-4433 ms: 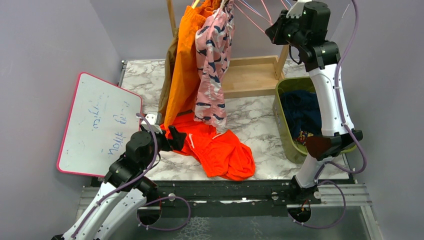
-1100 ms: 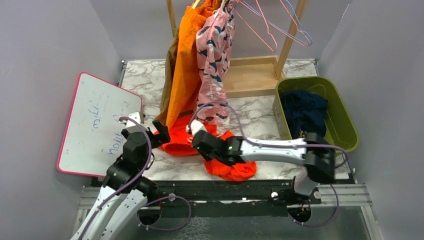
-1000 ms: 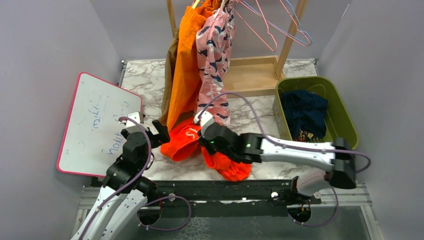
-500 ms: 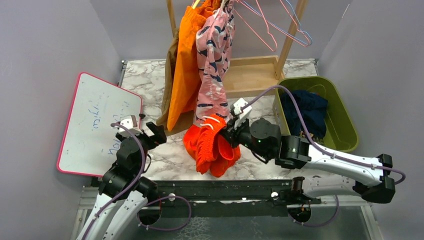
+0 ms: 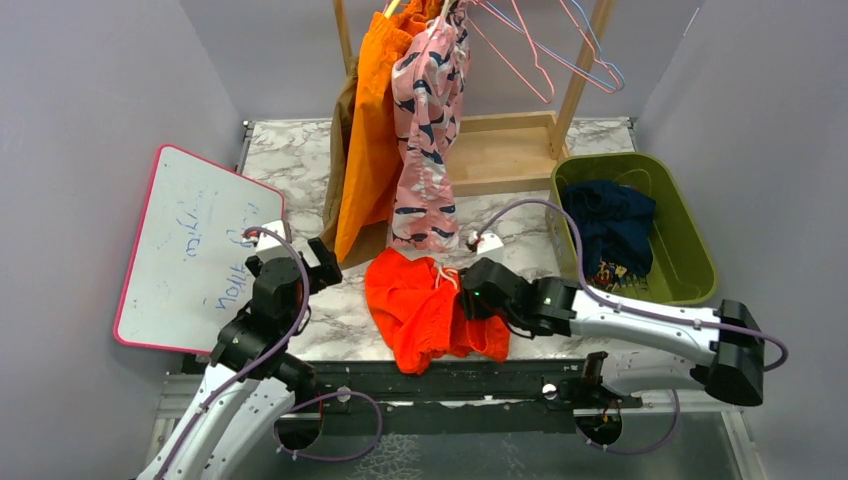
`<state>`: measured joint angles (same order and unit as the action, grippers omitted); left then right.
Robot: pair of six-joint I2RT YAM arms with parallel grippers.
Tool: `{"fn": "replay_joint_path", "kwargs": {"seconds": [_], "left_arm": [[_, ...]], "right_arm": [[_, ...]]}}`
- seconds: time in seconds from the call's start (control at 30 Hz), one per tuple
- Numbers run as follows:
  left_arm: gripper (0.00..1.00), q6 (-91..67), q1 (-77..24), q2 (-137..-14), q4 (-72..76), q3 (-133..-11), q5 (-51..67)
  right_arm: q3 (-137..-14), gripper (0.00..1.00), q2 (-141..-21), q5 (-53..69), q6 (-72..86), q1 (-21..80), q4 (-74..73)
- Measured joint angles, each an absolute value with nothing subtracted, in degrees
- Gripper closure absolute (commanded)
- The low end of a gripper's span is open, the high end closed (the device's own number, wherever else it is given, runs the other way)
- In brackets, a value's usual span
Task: Remove the shorts from the hanger
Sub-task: Pick up the shorts at the center of the board.
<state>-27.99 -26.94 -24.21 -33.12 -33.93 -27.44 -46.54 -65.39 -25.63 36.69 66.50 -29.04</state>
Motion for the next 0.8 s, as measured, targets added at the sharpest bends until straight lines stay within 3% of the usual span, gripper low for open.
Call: {"fn": "replay_joint_path", "kwargs": {"seconds": [0.1,0.13,0.2,0.23,0.73,0.8], "left_arm": [[0.01,-27.9,-26.9,-24.7,-33.1,-33.9,-27.0],[0.01,-27.9,-26.9,-24.6,-33.1,-33.9,-27.0],[0.01,-27.9,-26.9,-24.5,-33.1,-33.9,-26.8],[0.01,-27.9,-26.9,-24.3,-33.1,-33.9,-26.8],[0.01,-27.8,-26.9,-22.9,-33.1,-33.9,-26.4],[0.01,-27.8,-26.9,-22.9,-33.1,-33.9,-26.4]], "right_arm": [[-49.4,0.41,-71.2,-22.0,37.7,66.0,-27.1],[-50.5,0.34,-73.3,-20.4,37.8,66.0,-26.4],[-53.1,0.04,-78.1,-17.1,38.0,65.9,-25.7],[-55.2,0.0,-81.8,-14.6,37.9,65.9,-25.4],[-61.7,0.0,-99.0,-13.1,37.9,66.5,-30.0],[-63.3,0.08,-101.2,-15.8,37.8,67.4,-31.4]]}}
